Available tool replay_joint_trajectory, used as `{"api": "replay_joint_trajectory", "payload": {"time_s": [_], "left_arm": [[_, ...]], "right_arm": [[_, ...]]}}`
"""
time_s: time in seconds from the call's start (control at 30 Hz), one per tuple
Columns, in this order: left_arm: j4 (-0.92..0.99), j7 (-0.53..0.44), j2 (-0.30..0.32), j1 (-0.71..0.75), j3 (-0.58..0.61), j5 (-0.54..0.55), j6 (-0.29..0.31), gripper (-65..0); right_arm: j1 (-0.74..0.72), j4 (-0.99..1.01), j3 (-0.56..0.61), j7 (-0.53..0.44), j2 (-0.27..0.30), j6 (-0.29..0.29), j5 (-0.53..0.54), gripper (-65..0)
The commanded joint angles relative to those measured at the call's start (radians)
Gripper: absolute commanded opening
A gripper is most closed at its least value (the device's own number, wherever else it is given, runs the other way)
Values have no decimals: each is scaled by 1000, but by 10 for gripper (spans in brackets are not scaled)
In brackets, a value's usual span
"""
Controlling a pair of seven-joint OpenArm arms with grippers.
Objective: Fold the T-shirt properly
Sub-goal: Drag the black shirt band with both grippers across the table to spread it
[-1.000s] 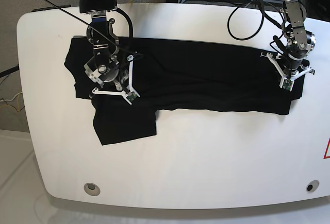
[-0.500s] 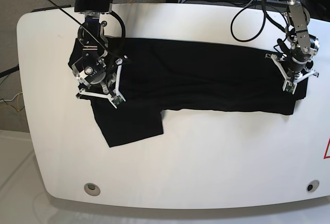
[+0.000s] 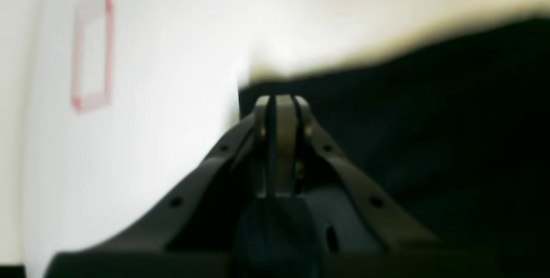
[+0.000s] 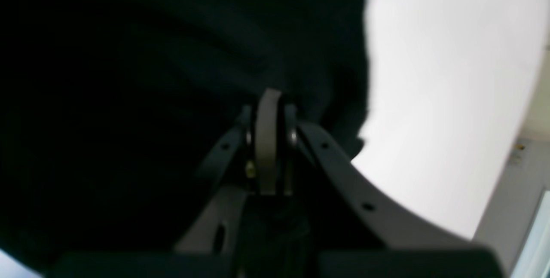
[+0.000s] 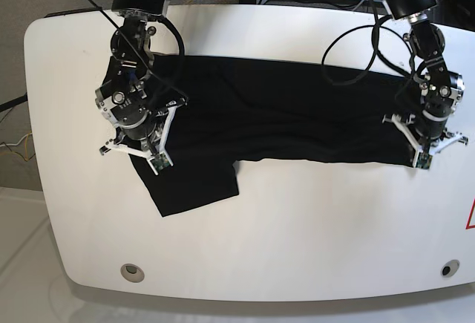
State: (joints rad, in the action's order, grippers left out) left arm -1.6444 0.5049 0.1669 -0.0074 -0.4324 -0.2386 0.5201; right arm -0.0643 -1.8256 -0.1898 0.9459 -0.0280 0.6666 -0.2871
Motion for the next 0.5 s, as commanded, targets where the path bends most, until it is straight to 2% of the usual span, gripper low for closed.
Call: {"api": "replay_joint_trajectory", "payload": {"time_s": [0.0,0.17,0.33,0.47], "left_arm": [[-60,-16,-7,-26,-6,6,-8,-633],[-98,-22,-34,-29,-6,8,-10,-633],[-107,-113,-69,-29,-44,6,-15,-633],[-106,-188,-83,-27,-102,6,-15,-633]], "right_arm": [[-16,-38,-23,-51,-17,-1,2,-650],[-12,-39,-73,-123,-49,-3,-1,-650],[7,-26,-136,-264,-80,-8,-5,-650],[17,7,-170,-405,-91,-58,-5,-650]]}}
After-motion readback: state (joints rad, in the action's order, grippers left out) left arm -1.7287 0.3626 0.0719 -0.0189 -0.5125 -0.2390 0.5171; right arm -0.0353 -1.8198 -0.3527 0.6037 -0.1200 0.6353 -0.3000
